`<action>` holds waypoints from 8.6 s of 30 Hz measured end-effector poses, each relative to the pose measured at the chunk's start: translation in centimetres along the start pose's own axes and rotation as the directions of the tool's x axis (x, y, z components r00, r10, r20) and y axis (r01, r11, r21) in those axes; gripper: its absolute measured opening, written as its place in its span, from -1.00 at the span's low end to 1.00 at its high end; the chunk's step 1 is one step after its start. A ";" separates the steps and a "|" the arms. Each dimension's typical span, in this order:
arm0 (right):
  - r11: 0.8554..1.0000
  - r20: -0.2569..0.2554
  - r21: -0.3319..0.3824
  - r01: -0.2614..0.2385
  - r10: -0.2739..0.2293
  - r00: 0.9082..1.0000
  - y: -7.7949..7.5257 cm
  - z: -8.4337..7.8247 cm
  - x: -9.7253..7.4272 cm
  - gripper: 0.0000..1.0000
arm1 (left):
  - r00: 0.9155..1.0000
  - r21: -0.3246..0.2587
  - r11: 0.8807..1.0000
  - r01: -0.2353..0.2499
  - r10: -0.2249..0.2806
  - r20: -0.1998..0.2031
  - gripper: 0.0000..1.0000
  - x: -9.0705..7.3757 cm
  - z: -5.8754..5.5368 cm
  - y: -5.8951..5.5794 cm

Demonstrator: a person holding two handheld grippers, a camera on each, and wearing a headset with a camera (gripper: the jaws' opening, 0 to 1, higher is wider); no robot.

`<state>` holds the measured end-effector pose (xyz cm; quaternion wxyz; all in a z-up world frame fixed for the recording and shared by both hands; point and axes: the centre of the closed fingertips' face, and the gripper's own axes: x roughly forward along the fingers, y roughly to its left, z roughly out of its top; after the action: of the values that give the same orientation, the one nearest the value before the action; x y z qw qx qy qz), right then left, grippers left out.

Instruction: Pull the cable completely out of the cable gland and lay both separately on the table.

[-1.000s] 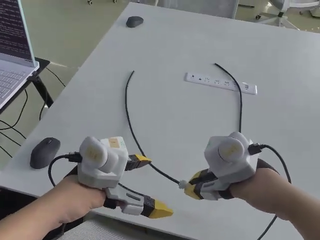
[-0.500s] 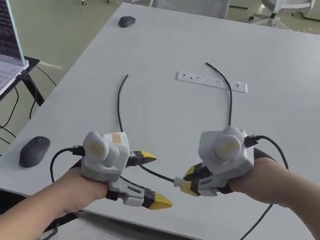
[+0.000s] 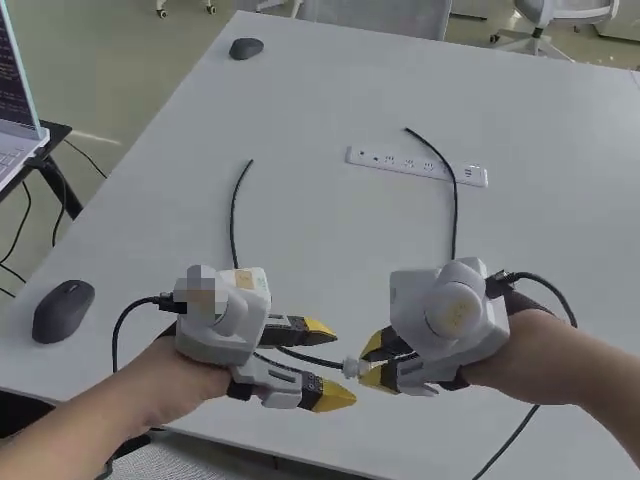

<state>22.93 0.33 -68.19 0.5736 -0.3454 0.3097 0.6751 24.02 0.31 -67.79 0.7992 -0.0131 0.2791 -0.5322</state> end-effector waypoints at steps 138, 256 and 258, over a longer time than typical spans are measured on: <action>0.961 0.405 0.263 -0.090 -0.026 0.914 1.1 1.6 -4.6 -0.52 | 0.990 -0.006 0.991 0.134 -0.133 0.055 -0.69 -1.0 2.7 -2.6; 0.887 0.218 0.166 0.431 -0.459 0.861 -3.5 0.8 -6.8 -0.65 | 0.991 -0.074 0.996 0.059 -0.049 0.127 -0.69 -2.8 6.1 -0.5; 0.890 0.216 0.154 0.430 -0.455 0.864 -3.3 0.9 -6.3 -0.68 | 0.990 -0.074 0.995 0.060 -0.050 0.128 -0.69 -2.7 6.1 -0.5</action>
<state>26.71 -1.99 -62.52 0.7636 -0.2916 0.1822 0.5465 25.65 0.75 -61.26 0.7992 -0.0854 0.2480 -0.5409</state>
